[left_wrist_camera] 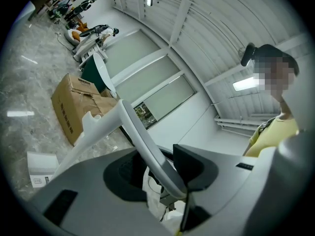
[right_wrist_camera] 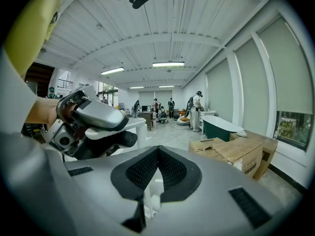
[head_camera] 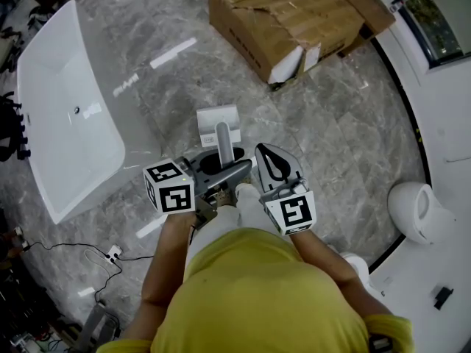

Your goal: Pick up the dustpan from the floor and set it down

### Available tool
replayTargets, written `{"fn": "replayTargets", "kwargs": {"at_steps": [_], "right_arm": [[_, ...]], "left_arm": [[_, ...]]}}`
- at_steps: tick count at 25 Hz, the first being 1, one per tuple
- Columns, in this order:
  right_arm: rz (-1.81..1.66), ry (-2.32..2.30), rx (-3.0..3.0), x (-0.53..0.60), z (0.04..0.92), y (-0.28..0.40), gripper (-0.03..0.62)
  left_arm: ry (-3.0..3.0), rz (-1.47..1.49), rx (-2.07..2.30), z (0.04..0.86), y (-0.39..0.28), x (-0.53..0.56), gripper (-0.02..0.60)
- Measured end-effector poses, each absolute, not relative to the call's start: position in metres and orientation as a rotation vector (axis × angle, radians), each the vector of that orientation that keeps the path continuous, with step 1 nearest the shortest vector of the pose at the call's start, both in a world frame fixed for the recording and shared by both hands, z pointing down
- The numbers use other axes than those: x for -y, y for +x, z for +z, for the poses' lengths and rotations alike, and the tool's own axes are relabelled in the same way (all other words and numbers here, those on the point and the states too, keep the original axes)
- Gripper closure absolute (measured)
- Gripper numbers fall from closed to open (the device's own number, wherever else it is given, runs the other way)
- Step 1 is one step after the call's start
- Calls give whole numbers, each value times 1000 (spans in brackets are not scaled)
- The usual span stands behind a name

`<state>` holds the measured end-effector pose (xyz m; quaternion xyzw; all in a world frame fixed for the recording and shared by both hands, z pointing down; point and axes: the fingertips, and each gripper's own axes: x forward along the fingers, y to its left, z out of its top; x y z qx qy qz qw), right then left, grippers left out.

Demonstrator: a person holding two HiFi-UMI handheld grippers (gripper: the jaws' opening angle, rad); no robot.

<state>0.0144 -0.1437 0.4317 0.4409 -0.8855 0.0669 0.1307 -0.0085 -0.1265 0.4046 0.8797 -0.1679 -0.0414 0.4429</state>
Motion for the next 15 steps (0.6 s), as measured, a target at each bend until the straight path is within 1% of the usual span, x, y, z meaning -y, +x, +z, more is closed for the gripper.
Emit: {"fn": "replayTargets", "kwargs": {"at_steps": [10, 15], "right_arm": [[206, 1269, 2578, 144, 440, 12, 583], [224, 1257, 2563, 146, 444, 10, 583]], "left_arm": [[2145, -99, 423, 418, -11, 126, 426], [2129, -90, 429, 438, -14, 132, 426]]}}
